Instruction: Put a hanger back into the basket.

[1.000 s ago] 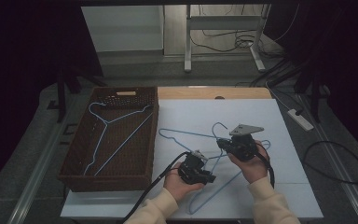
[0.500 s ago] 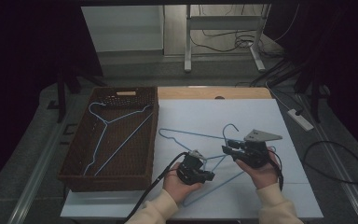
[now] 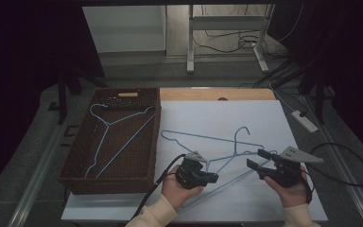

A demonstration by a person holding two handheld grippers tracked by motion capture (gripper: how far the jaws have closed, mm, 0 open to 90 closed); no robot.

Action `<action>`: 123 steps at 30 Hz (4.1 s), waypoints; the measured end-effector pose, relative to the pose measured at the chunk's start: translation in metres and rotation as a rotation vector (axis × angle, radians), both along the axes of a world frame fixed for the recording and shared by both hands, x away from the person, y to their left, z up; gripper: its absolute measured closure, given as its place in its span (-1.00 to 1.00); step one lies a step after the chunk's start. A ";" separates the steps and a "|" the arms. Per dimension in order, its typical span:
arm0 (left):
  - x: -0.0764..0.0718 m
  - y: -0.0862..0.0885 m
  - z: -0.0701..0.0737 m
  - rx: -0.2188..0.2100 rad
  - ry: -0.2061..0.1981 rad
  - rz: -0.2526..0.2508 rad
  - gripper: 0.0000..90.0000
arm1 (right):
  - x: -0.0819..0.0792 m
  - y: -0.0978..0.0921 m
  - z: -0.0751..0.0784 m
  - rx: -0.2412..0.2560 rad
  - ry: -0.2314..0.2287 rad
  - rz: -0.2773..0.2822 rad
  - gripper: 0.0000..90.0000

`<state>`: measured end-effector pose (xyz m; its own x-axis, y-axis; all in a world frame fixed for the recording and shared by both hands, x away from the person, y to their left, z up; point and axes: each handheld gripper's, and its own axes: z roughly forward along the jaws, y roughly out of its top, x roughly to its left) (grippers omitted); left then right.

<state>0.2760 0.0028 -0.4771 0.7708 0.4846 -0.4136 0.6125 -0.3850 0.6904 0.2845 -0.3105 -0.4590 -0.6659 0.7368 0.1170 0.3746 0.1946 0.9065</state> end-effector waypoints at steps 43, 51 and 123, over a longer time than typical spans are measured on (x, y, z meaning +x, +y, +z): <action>-0.005 0.109 0.096 -0.180 -0.183 0.154 0.92 | 0.002 -0.026 -0.014 -0.038 0.009 -0.107 -0.28; -0.004 0.146 0.105 -0.190 -0.211 0.229 0.92 | 0.002 -0.026 -0.015 -0.043 0.020 -0.103 -0.27; 0.019 0.301 0.054 0.002 -0.051 0.485 0.92 | 0.006 -0.018 -0.022 -0.113 0.043 -0.092 -0.27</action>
<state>0.2948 0.3033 -0.4234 0.4749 0.7939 -0.3798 0.6871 -0.0649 0.7236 0.2908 -0.3284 -0.4806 -0.5907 0.8049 0.0571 0.4341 0.2574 0.8633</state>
